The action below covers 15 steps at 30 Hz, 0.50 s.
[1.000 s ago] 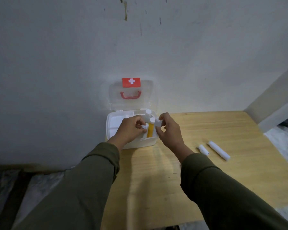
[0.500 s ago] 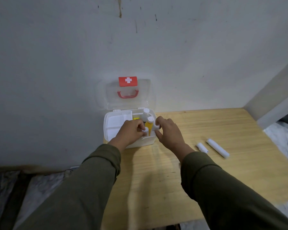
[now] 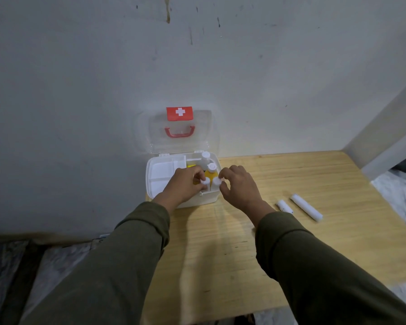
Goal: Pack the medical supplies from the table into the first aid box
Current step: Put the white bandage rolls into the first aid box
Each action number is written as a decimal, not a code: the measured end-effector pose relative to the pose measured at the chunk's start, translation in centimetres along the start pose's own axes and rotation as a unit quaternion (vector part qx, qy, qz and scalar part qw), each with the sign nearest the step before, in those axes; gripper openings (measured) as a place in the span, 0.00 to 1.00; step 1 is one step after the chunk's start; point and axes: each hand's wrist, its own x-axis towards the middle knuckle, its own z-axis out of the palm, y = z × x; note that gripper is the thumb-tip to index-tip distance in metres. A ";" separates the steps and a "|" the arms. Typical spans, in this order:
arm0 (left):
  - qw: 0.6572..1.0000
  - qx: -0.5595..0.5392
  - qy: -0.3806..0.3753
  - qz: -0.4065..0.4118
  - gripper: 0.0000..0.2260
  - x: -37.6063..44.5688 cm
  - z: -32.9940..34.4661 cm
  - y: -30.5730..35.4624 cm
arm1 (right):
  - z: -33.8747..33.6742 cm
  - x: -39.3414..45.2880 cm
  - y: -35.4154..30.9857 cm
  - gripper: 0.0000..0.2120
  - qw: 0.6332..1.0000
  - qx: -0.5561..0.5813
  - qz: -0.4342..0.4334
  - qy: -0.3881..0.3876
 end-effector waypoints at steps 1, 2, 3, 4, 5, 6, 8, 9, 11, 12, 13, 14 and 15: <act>1.000 -0.004 -0.001 -0.004 0.08 0.0 -0.1 0.1 | -0.1 0.0 0.0 0.09 1.000 0.005 0.005 0.003; 1.000 -0.006 -0.002 -0.006 0.09 0.0 -0.1 0.2 | -0.2 -0.1 0.0 0.10 1.000 0.011 0.009 0.007; 1.000 -0.007 -0.002 -0.007 0.10 -0.1 -0.3 0.3 | -0.3 -0.1 0.0 0.11 1.000 0.017 0.014 0.011; 1.000 -0.007 -0.003 -0.006 0.10 -0.1 -0.4 0.4 | -0.5 -0.1 0.1 0.11 0.999 0.022 0.019 0.016; 1.000 -0.005 -0.003 -0.004 0.10 0.0 -0.5 0.7 | -0.7 -0.1 0.1 0.11 0.999 0.024 0.025 0.020; 1.000 -0.003 -0.004 -0.001 0.10 0.1 -0.6 0.9 | -0.9 -0.2 0.2 0.12 0.999 0.026 0.031 0.024; 1.000 -0.004 -0.004 0.002 0.11 0.4 -0.8 1.6 | -1.5 -0.3 0.6 0.12 0.998 0.027 0.042 0.030; 1.000 -0.008 -0.003 0.004 0.11 0.6 -0.9 2.1 | -1.8 -0.4 0.9 0.13 0.998 0.027 0.047 0.033; 1.000 -0.016 0.007 0.012 0.12 1.1 -0.7 3.1 | -2.6 -0.6 1.6 0.13 0.997 0.025 0.056 0.042; 1.000 -0.022 0.016 0.015 0.12 1.3 -0.6 3.7 | -3.1 -0.8 2.0 0.13 0.997 0.021 0.060 0.047; 0.999 -0.030 0.023 0.018 0.12 1.5 -0.3 4.3 | -3.5 -0.9 2.5 0.13 0.997 0.016 0.065 0.050; 0.999 -0.038 0.028 0.021 0.12 1.8 0.0 4.9 | -4.0 -1.1 3.0 0.13 0.996 0.009 0.069 0.050; 0.998 -0.042 0.031 0.027 0.12 1.9 0.3 5.6 | -4.5 -1.3 3.6 0.13 0.996 0.002 0.074 0.049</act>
